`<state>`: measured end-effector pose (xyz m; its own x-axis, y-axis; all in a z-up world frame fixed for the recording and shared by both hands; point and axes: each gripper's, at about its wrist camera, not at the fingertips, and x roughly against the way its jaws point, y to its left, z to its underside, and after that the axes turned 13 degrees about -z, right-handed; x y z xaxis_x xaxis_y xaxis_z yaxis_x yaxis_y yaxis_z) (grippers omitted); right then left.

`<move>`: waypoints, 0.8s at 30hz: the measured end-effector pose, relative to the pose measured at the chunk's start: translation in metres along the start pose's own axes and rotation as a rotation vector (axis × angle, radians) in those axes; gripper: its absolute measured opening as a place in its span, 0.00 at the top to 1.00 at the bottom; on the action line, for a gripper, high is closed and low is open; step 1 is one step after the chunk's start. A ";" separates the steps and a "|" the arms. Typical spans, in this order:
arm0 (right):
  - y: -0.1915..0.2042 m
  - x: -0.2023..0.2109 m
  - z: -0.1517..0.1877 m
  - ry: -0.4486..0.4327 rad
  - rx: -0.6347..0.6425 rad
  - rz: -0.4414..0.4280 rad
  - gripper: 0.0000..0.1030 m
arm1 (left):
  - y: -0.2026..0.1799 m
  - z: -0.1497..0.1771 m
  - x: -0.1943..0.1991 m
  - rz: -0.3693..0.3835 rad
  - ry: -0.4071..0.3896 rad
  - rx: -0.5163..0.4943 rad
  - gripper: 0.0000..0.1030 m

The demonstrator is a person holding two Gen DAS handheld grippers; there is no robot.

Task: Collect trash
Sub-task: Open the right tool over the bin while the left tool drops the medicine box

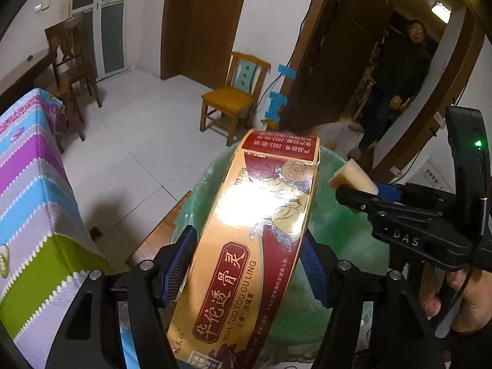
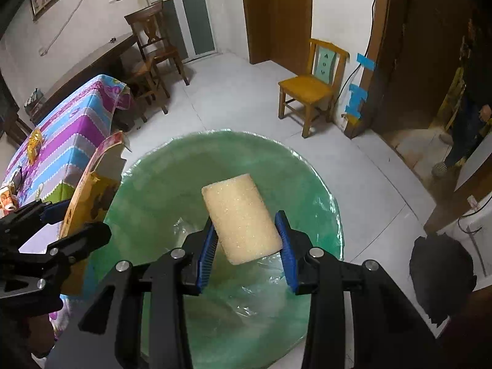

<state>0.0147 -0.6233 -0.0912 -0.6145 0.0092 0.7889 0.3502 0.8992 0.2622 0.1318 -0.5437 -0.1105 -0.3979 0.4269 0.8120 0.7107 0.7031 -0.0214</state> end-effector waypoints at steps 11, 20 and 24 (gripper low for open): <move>-0.011 -0.008 -0.004 0.002 0.006 -0.008 0.63 | 0.003 0.002 -0.011 -0.002 -0.015 -0.006 0.25; -0.019 0.006 0.003 -0.033 -0.010 -0.010 0.30 | 0.010 -0.011 0.019 -0.007 -0.077 0.039 0.14; -0.014 0.016 0.003 -0.080 -0.014 -0.012 0.29 | 0.025 -0.009 0.043 -0.036 -0.109 0.035 0.14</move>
<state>-0.0024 -0.6347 -0.0845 -0.6729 0.0333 0.7390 0.3513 0.8935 0.2797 0.1374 -0.5132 -0.0712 -0.4852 0.4587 0.7444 0.6747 0.7379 -0.0149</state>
